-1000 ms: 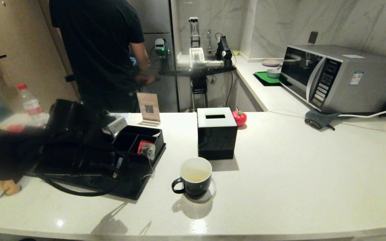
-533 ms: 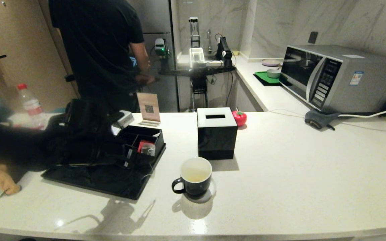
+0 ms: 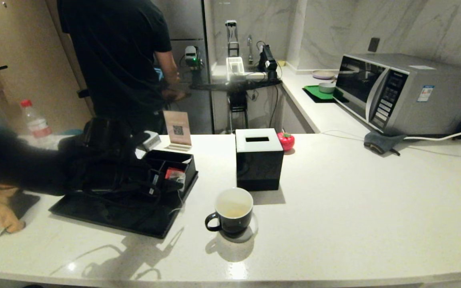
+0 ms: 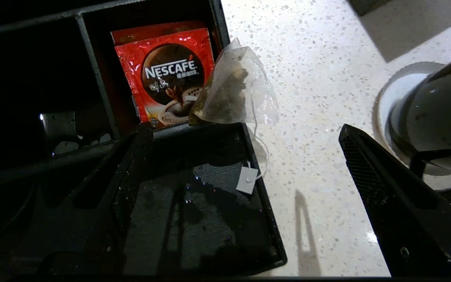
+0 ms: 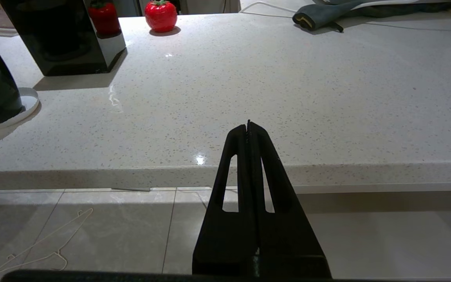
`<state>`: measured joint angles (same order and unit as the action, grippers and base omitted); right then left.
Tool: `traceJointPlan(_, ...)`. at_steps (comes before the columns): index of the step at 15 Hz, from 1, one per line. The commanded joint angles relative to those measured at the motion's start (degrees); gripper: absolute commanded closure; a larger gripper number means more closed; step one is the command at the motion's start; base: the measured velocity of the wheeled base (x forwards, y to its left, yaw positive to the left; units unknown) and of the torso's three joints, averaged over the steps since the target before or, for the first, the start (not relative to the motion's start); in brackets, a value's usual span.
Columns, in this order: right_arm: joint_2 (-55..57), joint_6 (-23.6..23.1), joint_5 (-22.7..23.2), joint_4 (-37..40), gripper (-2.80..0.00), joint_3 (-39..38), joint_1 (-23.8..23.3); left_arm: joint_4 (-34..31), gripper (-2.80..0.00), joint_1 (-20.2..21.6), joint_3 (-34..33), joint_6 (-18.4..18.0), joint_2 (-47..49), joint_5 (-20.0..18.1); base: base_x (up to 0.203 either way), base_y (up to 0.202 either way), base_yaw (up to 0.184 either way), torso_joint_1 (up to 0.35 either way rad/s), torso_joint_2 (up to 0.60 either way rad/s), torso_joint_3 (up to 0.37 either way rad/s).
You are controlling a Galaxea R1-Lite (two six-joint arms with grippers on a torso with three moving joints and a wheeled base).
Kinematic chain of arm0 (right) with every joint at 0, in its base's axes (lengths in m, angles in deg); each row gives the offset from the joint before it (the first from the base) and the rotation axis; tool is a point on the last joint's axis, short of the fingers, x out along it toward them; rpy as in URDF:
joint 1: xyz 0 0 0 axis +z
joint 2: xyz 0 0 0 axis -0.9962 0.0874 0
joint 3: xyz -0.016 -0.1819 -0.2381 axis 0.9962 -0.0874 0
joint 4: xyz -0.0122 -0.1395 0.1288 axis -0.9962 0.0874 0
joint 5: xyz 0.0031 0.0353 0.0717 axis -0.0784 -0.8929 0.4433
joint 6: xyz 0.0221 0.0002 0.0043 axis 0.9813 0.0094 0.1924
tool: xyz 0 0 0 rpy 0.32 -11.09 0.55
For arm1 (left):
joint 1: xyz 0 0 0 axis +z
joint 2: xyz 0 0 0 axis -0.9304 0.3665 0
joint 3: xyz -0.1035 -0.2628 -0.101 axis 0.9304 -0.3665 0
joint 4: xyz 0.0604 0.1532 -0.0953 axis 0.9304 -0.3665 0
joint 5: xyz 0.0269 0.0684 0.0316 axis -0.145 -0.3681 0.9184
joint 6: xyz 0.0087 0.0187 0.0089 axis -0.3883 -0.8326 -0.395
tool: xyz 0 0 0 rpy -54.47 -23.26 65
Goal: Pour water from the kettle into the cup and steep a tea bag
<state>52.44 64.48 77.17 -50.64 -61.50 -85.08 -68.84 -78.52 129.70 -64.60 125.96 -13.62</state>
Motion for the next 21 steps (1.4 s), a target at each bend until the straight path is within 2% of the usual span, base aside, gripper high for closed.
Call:
traceJointPlan(1,0.1,0.0,0.0,0.0,0.0,0.0,0.0,2.1,-2.8,0.0,0.0,0.0,1.8,-0.1,0.0,0.0,0.0,0.0,0.0,0.0)
traceJointPlan(5,0.1,0.0,0.0,0.0,0.0,0.0,0.0,8.2,-2.8,-0.1,0.6,0.2,4.5,0.0,0.0,0.0,0.0,0.0,0.0,0.0)
traceJointPlan(21,0.1,0.0,0.0,0.0,0.0,0.0,0.0,10.4,-2.8,-0.2,2.4,0.2,8.1,0.0,0.0,0.0,0.0,0.0,0.0,0.0)
